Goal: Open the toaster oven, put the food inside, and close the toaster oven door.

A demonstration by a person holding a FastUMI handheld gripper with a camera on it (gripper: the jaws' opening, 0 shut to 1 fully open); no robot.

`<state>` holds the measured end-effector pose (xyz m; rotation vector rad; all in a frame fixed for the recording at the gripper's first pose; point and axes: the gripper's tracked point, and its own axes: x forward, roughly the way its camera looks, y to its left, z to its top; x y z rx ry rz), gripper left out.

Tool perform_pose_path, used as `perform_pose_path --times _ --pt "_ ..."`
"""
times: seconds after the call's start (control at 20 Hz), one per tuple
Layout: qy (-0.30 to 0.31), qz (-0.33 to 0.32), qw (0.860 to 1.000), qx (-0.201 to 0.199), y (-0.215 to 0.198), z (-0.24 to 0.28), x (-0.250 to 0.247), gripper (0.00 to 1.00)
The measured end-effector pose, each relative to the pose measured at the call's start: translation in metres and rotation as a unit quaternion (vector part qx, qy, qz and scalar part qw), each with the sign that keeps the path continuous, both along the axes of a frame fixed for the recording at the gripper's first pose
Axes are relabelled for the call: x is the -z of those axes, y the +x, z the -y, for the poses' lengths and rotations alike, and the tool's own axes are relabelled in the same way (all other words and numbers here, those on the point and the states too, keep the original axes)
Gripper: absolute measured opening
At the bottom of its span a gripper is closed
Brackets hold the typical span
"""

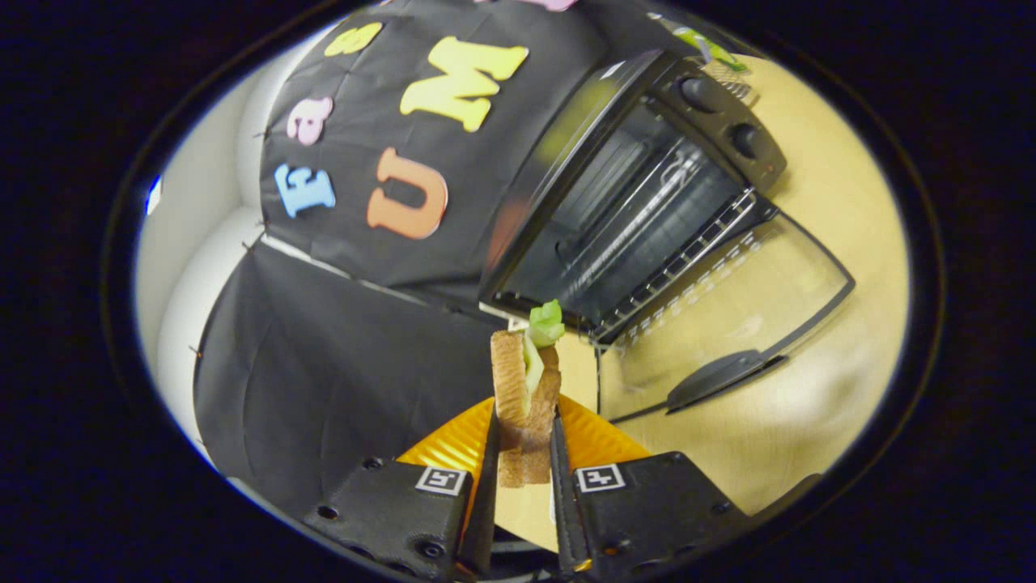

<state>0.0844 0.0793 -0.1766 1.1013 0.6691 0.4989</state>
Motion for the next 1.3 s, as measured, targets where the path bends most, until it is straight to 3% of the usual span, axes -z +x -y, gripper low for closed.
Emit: perform_pose_path --times 0.15,0.25,0.35,0.6,1.05,1.3 --pt "0.051 0.013 0.993 0.102 0.026 0.035 0.005 0.36" --pt "0.054 0.003 0.986 0.160 0.034 0.053 0.031 0.36" --pt "0.056 -0.024 0.978 0.199 0.043 0.062 0.056 0.36" --pt "0.076 -0.037 0.960 0.268 0.077 0.076 0.063 0.36" --pt "0.027 -0.058 0.961 0.270 0.134 0.050 0.070 0.36" --pt "-0.007 -0.048 0.969 0.241 0.161 0.044 0.075 0.39"
